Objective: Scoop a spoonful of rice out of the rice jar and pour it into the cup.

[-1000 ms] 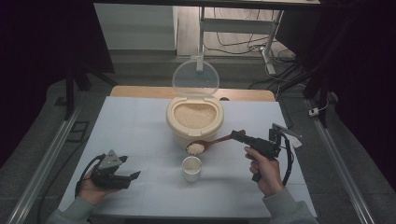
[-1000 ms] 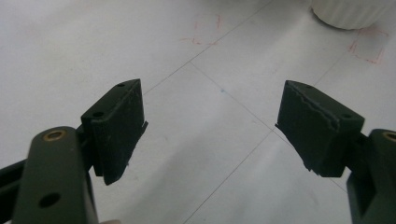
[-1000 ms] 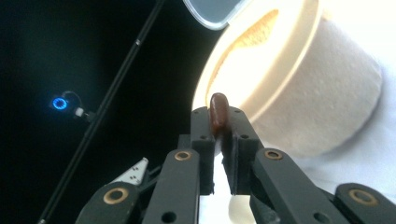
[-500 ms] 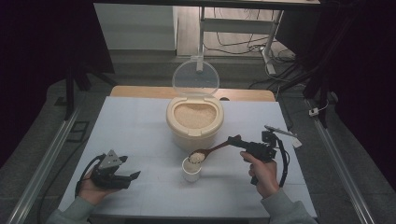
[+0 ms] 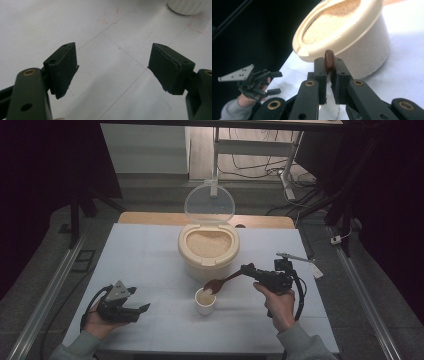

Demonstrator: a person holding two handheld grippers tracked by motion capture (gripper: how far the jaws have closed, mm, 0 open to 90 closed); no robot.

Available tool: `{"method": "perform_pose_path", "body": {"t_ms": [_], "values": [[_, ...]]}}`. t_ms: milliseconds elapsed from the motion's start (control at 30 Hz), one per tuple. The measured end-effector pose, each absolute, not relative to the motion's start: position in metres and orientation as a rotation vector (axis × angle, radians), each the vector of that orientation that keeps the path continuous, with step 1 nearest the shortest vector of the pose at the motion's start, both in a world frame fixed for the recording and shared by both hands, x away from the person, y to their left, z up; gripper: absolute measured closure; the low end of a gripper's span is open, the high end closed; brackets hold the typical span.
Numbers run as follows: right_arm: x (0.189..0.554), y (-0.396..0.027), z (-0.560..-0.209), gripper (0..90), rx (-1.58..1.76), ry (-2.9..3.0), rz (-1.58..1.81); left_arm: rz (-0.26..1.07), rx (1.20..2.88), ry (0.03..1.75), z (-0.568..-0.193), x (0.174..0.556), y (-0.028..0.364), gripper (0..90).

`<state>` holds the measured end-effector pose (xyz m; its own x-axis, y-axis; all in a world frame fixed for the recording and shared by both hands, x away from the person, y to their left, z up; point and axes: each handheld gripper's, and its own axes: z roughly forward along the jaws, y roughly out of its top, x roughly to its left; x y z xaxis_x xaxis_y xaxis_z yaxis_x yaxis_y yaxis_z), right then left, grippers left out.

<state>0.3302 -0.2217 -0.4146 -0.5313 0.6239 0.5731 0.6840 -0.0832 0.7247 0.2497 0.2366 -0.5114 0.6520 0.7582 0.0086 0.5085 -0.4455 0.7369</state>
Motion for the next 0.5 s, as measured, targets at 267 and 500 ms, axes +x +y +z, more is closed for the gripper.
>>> {"method": "perform_pose_path", "body": {"t_ms": [267,500], "values": [[0.313,-0.213,-0.402,83.8,-1.305,-2.314,-1.824,0.442,2.144,0.977,-0.511,0.250,0.236,22.9],[0.312,-0.218,-0.402,83.8,-1.249,-2.289,-1.872,0.445,2.141,0.979,-0.511,0.250,0.238,22.9]]}}
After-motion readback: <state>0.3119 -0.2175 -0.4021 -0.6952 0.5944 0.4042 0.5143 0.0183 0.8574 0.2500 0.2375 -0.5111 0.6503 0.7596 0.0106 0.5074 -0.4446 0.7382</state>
